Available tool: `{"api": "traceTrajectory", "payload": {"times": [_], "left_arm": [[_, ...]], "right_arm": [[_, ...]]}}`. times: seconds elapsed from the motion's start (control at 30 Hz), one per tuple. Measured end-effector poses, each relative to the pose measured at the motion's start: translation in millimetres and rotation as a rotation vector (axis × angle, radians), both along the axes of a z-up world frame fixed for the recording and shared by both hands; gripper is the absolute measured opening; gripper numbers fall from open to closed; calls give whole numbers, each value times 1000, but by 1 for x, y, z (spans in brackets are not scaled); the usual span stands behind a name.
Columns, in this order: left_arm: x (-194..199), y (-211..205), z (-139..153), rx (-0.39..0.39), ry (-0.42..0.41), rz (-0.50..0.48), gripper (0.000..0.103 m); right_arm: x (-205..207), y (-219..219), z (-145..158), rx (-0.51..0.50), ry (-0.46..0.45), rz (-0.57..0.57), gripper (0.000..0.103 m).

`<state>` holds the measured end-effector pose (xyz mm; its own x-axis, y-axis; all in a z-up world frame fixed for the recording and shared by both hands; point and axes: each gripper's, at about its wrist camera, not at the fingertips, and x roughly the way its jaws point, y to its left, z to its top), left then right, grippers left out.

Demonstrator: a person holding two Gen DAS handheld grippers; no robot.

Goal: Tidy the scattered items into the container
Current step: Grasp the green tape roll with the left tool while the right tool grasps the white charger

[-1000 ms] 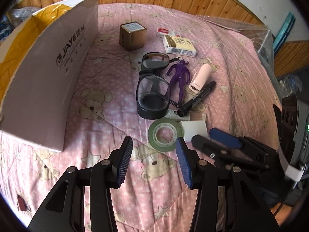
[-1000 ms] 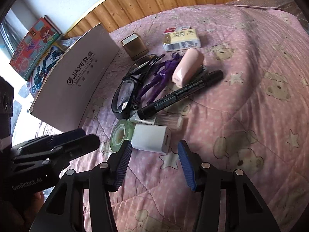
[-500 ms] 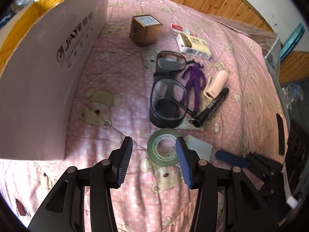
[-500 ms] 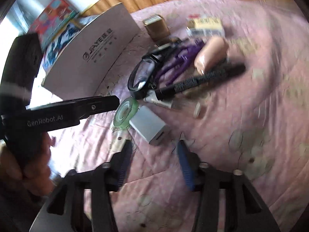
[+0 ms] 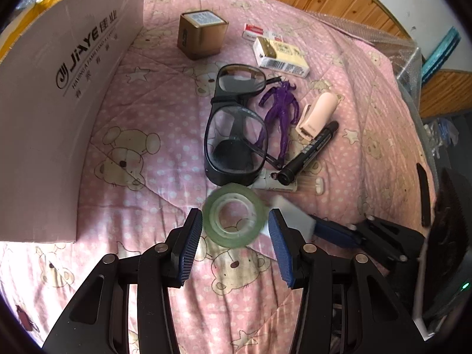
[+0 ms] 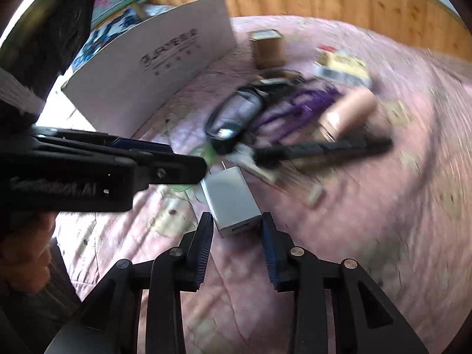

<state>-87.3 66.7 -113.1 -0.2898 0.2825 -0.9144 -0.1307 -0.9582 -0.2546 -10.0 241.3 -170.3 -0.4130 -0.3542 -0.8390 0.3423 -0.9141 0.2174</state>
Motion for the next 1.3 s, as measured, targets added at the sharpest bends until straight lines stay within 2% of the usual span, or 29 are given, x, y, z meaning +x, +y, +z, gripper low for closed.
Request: {"api": "traceTrajectory", "payload": {"times": [0.13, 0.2, 0.27, 0.3, 0.33, 0.37, 0.5, 0.57, 0.6, 0.63, 0.8, 0.87, 0.9, 0.97, 1.3], "left_arm": [[0, 8, -9, -45, -1, -18, 51], [-1, 7, -13, -43, 0, -16, 51], [-1, 7, -13, -40, 13, -23, 51], [-1, 7, -13, -39, 17, -26, 51], [0, 6, -13, -38, 23, -32, 51], [1, 6, -13, -37, 30, -39, 51], [3, 3, -12, -37, 39, -50, 50], [3, 4, -11, -41, 32, -53, 51], [3, 6, -11, -41, 29, -57, 51], [3, 8, -11, -45, 24, -63, 51], [4, 14, -13, -72, 42, -84, 56], [6, 16, -14, -88, 68, -96, 55], [7, 16, -14, -103, 84, -105, 50], [10, 17, -14, -124, 107, -126, 50], [19, -2, 7, -80, 142, -89, 49]], "right_arm": [[6, 8, 0, 3, -15, -19, 34], [4, 4, 1, 20, -4, -6, 35], [2, -1, 1, 47, 19, 5, 45], [1, -3, 1, 61, 35, 7, 57], [-1, -5, 2, 69, 52, 10, 61], [0, -4, 1, 72, 64, 14, 61], [1, -9, -3, 79, 79, 36, 58], [1, -7, -3, 98, 86, 22, 46], [1, -3, -3, 102, 81, 9, 34], [0, 1, -2, 100, 73, -7, 32], [1, 18, 0, 63, 34, -59, 32], [0, 18, -1, 65, 32, -65, 32], [0, 17, -1, 65, 32, -67, 32], [-2, 18, -1, 56, 30, -73, 32], [1, 23, 16, -86, -10, -103, 32]]}}
